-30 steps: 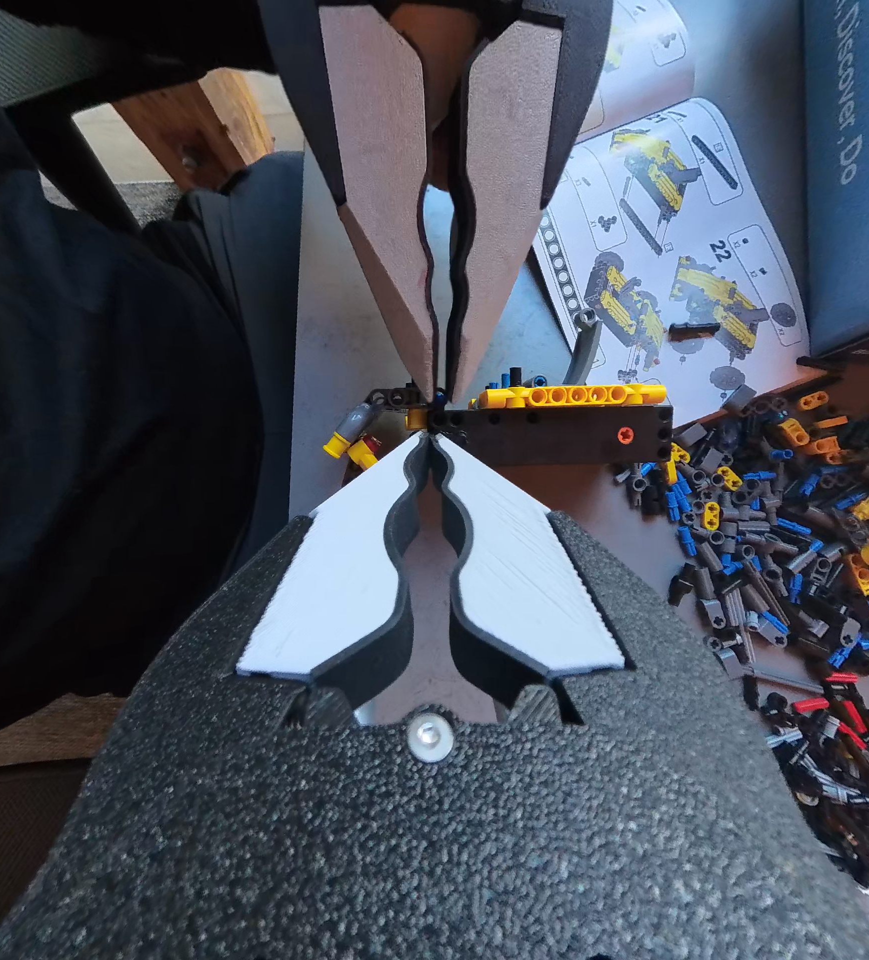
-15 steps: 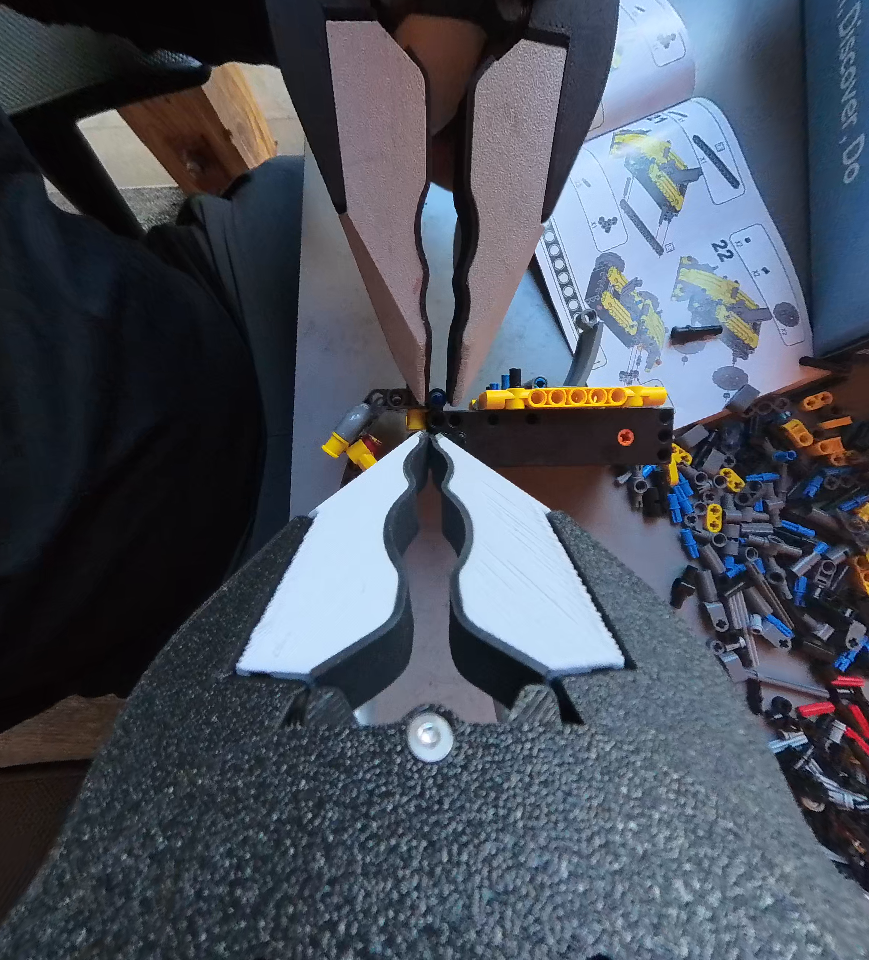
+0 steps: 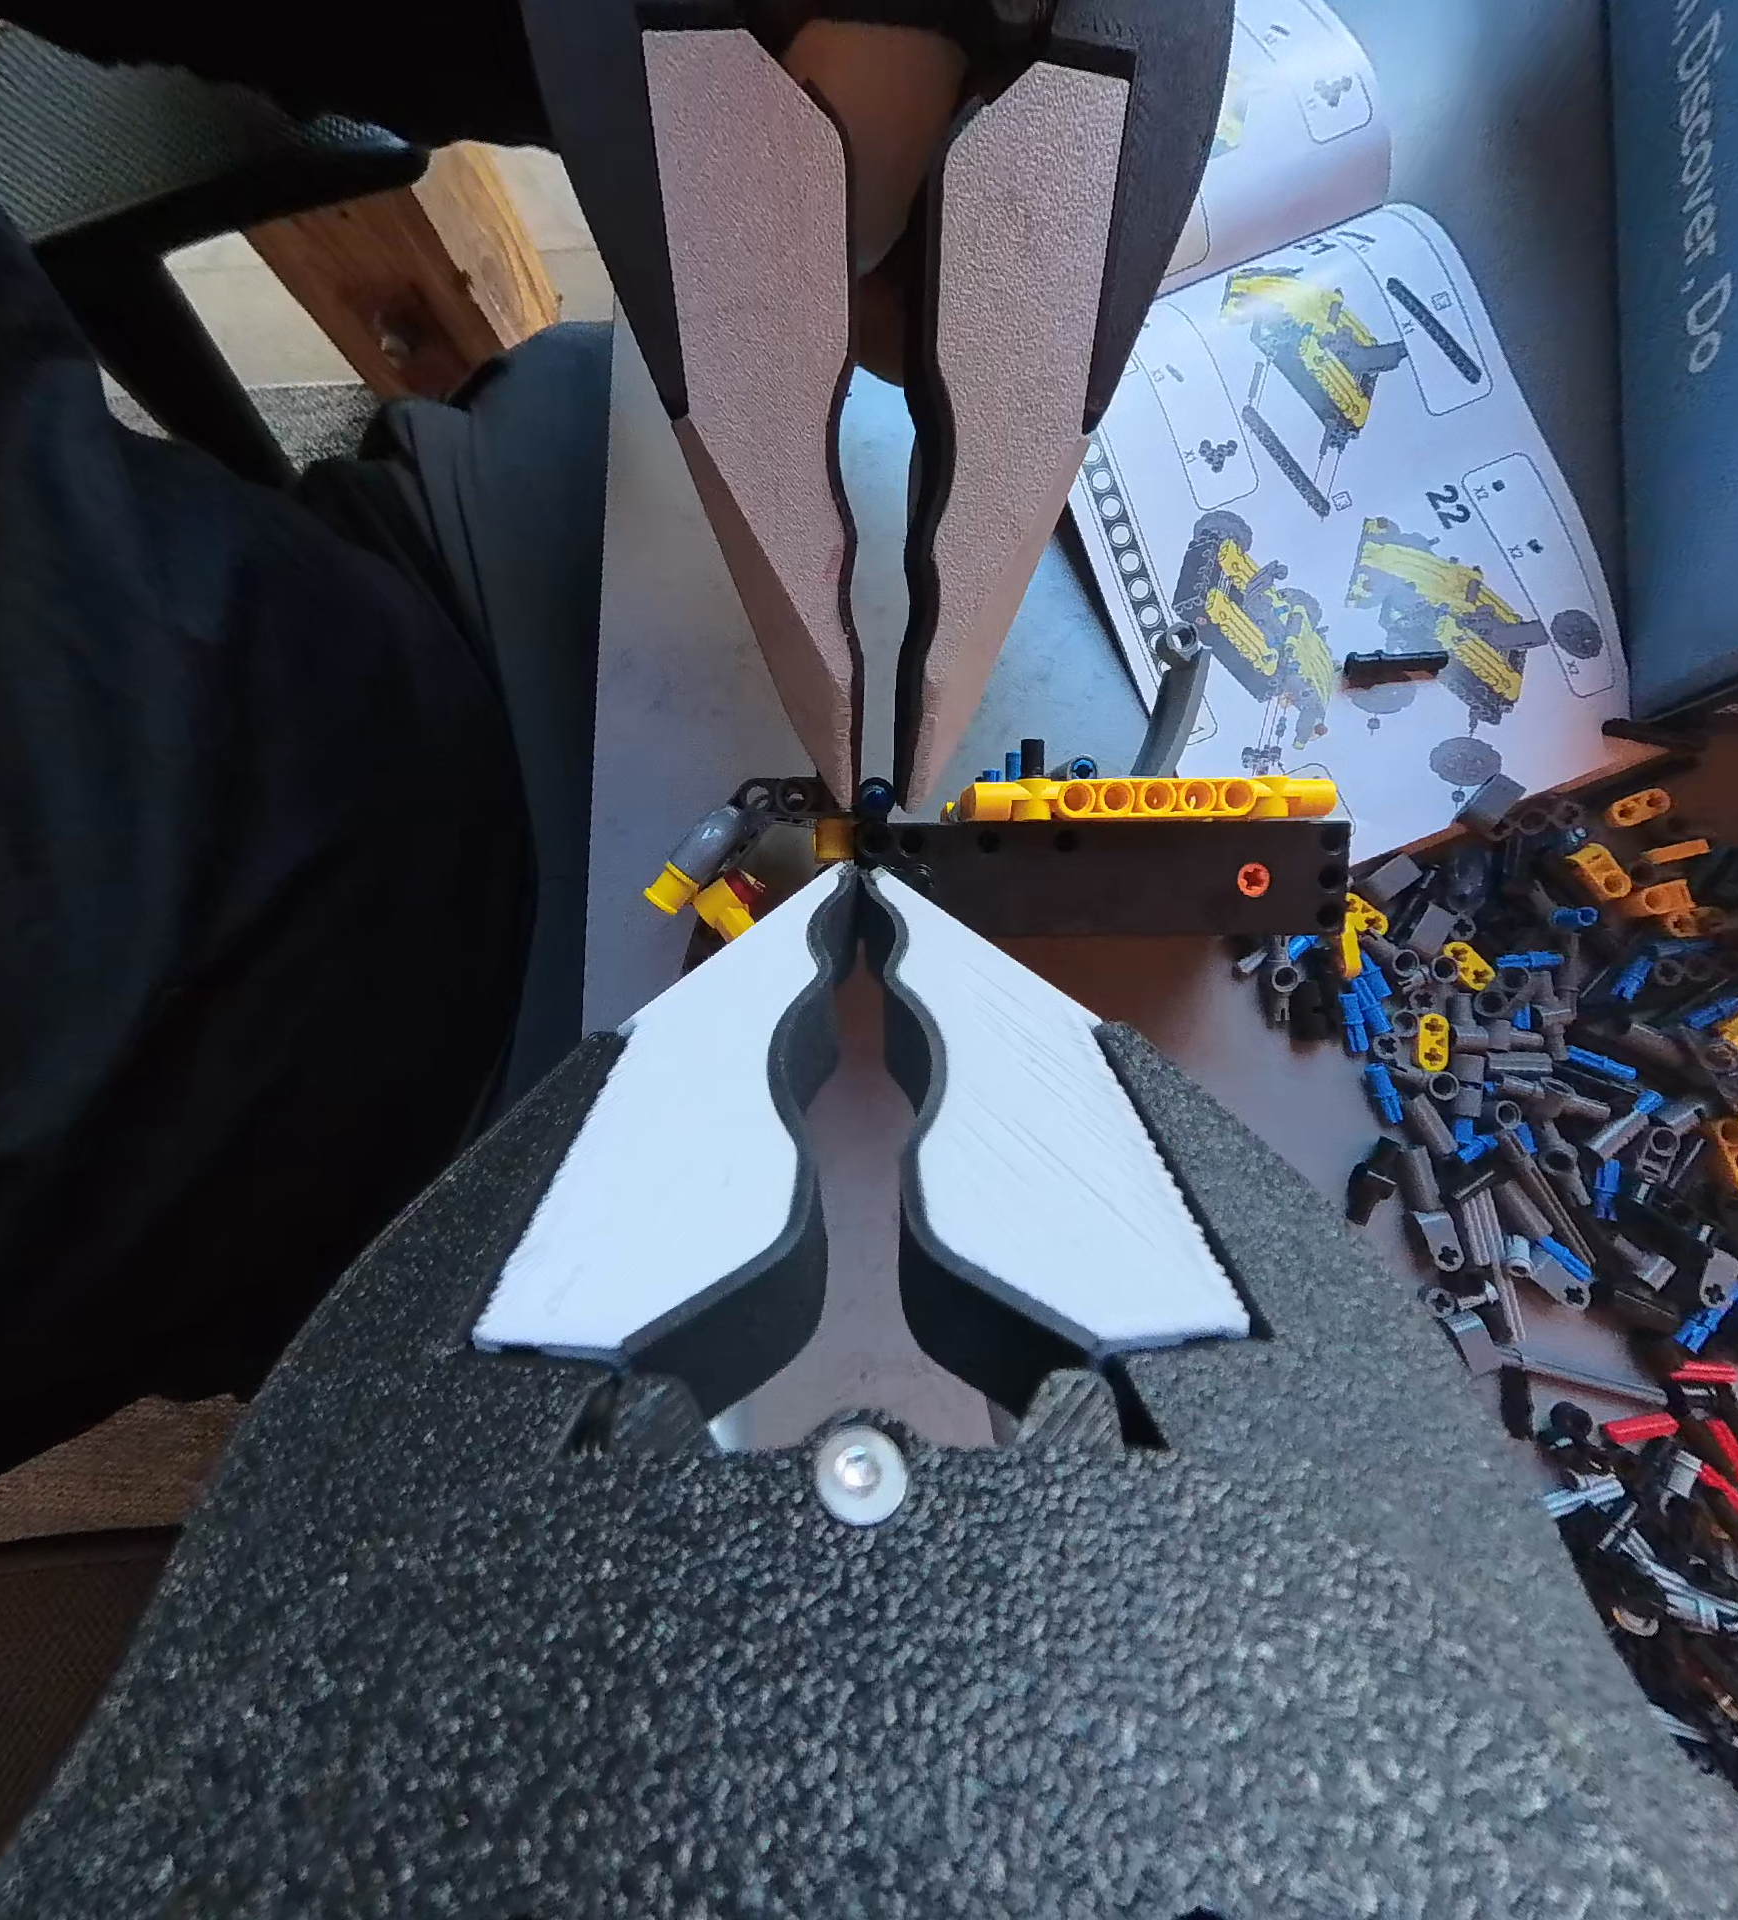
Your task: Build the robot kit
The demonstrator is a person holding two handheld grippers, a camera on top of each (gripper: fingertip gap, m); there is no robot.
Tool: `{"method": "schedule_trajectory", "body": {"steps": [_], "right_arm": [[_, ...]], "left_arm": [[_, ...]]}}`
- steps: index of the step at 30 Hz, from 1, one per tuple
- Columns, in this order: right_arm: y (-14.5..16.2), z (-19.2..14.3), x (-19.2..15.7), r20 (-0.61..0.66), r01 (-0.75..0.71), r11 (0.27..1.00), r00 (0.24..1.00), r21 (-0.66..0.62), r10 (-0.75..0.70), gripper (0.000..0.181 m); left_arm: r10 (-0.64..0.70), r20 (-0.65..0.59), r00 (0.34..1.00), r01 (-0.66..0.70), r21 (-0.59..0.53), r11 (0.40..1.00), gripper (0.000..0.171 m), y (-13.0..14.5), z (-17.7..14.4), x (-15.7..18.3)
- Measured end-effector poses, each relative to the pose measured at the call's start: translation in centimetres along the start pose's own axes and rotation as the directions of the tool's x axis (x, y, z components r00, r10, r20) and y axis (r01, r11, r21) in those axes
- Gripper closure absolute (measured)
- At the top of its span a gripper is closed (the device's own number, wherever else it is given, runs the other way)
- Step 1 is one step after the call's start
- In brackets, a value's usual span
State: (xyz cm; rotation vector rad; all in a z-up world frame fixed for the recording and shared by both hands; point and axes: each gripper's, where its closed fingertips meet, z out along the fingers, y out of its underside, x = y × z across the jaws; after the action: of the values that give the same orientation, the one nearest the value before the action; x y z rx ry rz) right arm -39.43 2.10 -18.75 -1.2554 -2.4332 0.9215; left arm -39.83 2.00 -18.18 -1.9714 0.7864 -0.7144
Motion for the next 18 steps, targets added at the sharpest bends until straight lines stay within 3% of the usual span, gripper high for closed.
{"method": "schedule_trajectory", "body": {"steps": [6,18], "right_arm": [[0.0,-0.1,0.0,0.001,-0.009,1.000,1.000,0.027,0.009,0.181],[0.1,-1.4,0.7,-0.054,-0.023,0.998,0.998,0.061,0.026,0.181]], "left_arm": [[0.063,0.034,0.997,-0.062,-0.034,0.998,0.168,0.1,0.1,0.0],[0.058,0.024,0.998,-0.057,-0.032,0.998,0.169,-0.1,0.4,0.0]]}}
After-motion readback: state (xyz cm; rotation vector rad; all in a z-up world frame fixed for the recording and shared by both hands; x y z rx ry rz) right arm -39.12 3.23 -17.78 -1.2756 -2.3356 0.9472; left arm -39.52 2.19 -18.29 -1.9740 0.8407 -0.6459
